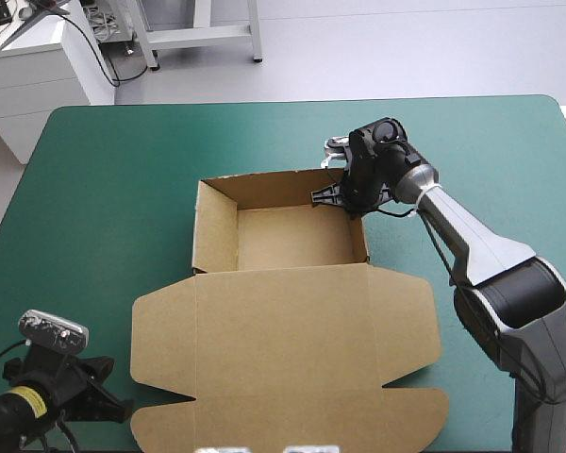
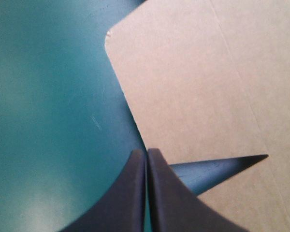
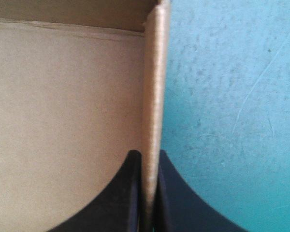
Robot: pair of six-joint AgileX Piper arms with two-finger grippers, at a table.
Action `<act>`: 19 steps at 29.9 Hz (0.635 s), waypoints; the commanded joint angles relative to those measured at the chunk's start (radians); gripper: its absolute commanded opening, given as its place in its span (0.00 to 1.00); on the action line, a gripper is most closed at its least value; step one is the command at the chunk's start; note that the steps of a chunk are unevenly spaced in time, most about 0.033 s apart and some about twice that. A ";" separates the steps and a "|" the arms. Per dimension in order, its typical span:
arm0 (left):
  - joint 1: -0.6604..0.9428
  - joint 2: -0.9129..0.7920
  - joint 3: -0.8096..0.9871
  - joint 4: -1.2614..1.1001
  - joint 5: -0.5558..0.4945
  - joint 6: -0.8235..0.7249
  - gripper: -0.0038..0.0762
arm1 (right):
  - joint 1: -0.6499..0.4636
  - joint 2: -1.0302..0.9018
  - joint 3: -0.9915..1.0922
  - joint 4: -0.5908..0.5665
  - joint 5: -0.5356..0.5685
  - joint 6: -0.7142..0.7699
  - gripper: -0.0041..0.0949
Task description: Fold the box
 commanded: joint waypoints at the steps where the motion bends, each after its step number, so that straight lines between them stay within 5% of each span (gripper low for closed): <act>1: -0.002 -0.072 0.053 -0.008 -0.056 -0.020 0.04 | -0.015 -0.057 -0.020 -0.007 0.025 -0.017 0.02; 9: -0.002 -0.154 0.107 -0.008 -0.047 -0.020 0.04 | -0.209 -0.152 -0.022 -0.053 0.026 -0.087 0.02; 19: -0.002 -0.154 0.125 -0.008 -0.044 -0.020 0.04 | -0.637 -0.199 -0.020 -0.048 0.026 -0.221 0.02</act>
